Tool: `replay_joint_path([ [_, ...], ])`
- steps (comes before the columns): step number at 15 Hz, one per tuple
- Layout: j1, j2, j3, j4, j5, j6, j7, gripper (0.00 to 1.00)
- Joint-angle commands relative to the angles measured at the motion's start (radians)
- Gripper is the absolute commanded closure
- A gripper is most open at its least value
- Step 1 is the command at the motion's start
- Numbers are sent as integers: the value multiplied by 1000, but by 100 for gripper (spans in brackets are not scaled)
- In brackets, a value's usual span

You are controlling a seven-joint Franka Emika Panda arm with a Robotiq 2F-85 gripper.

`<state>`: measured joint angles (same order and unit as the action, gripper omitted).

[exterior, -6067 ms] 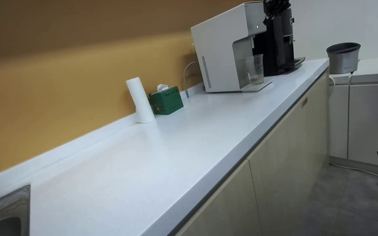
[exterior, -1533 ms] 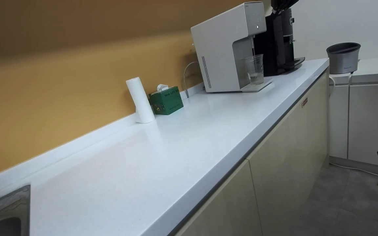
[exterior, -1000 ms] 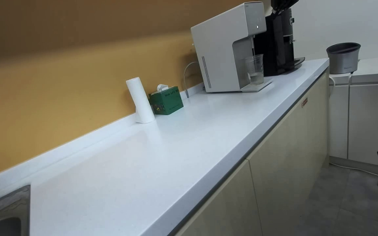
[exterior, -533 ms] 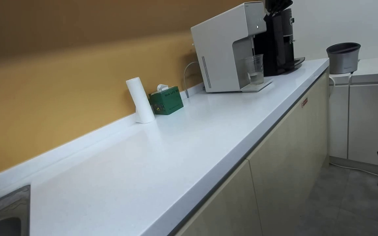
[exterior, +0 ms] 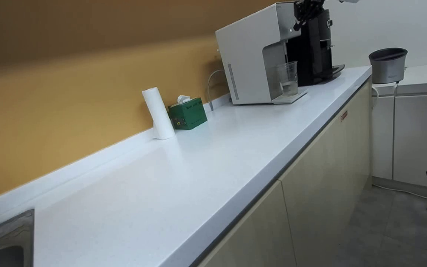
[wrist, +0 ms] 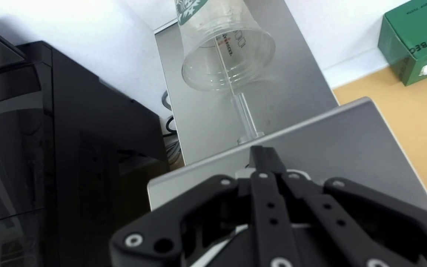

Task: Press a button on the coffeemaker.

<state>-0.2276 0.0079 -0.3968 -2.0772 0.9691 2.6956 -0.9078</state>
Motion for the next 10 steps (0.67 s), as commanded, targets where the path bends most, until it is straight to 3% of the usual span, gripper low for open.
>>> replay_joint_path([
  [1,-3,45,-1,57,38,5,-11,100],
  [10,-4,71,3,92,116,-19,-58,100],
])
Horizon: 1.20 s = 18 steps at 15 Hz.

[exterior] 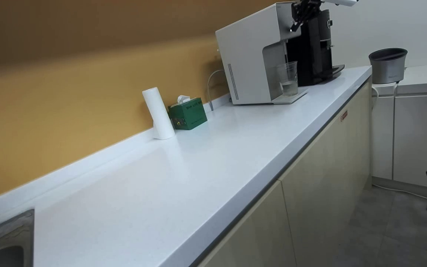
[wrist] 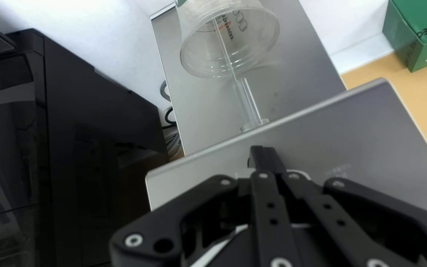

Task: Press a button on the coffeemaker.

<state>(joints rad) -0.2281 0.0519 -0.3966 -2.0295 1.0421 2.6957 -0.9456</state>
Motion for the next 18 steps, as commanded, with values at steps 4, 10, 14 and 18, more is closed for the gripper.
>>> replay_joint_path([
  [4,-4,51,5,63,83,-46,-33,100],
  [10,-20,67,2,71,121,-93,-49,100],
  [14,-16,-12,1,3,98,-61,-65,100],
  [18,-2,-106,3,-69,14,17,-11,100],
])
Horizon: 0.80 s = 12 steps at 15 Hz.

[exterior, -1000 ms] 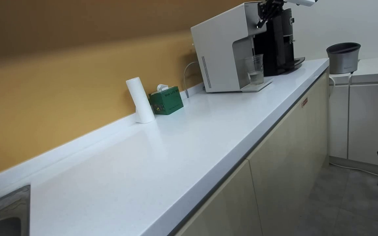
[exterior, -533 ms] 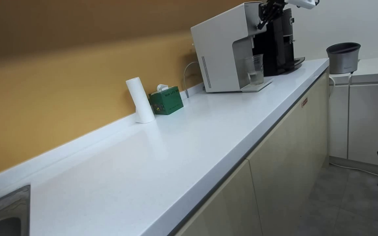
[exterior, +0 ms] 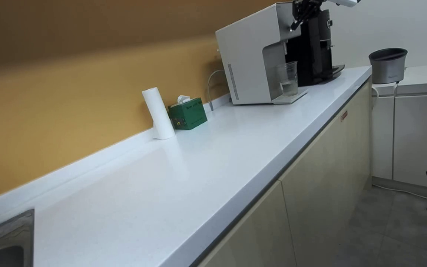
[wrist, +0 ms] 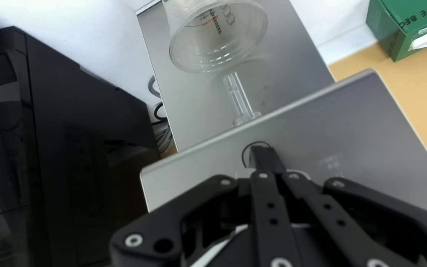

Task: Press a button on the coffeemaker.

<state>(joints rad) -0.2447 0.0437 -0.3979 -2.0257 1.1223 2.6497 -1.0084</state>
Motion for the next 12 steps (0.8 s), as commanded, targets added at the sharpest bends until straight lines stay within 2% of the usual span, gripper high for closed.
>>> replay_joint_path([
  [1,-16,-125,37,-98,-131,94,104,100],
  [4,-42,-182,48,-167,-369,148,325,100],
  [7,-63,-240,48,-218,-582,97,526,100],
  [8,-62,-252,46,-224,-627,80,595,74],
  [9,-57,-264,41,-230,-661,55,644,74],
  [12,-37,-292,39,-237,-682,17,765,54],
])
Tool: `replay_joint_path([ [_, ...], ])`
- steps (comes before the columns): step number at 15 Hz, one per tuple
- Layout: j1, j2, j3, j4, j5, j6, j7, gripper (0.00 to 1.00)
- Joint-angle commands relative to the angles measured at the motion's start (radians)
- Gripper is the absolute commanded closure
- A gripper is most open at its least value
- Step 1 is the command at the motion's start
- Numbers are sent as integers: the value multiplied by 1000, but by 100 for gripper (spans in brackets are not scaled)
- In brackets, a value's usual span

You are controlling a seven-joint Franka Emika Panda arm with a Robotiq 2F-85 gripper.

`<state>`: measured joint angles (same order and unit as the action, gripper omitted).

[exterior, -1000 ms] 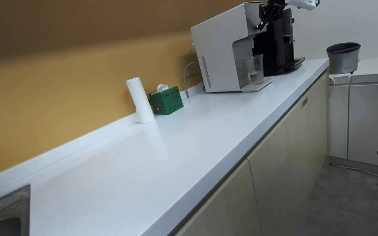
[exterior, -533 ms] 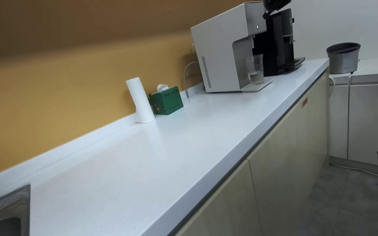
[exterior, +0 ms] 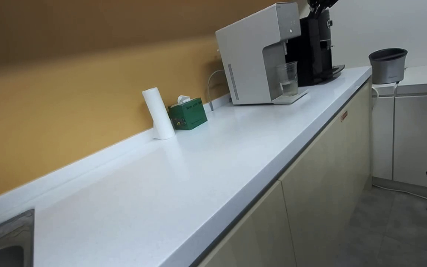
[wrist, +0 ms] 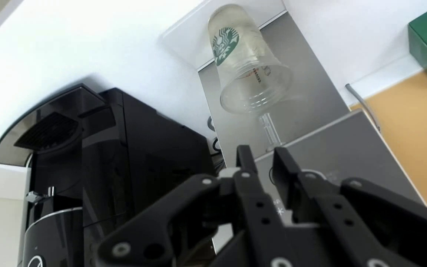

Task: Press a button on the coffeemaker.

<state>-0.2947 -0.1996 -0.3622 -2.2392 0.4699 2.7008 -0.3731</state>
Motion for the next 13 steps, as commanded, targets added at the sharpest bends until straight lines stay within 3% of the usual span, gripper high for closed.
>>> replay_joint_path([
  [1,28,-14,-23,-5,-19,-11,47,71],
  [4,33,-30,-20,-10,-19,-24,84,54],
  [13,33,-30,-20,-12,-19,-25,90,54],
])
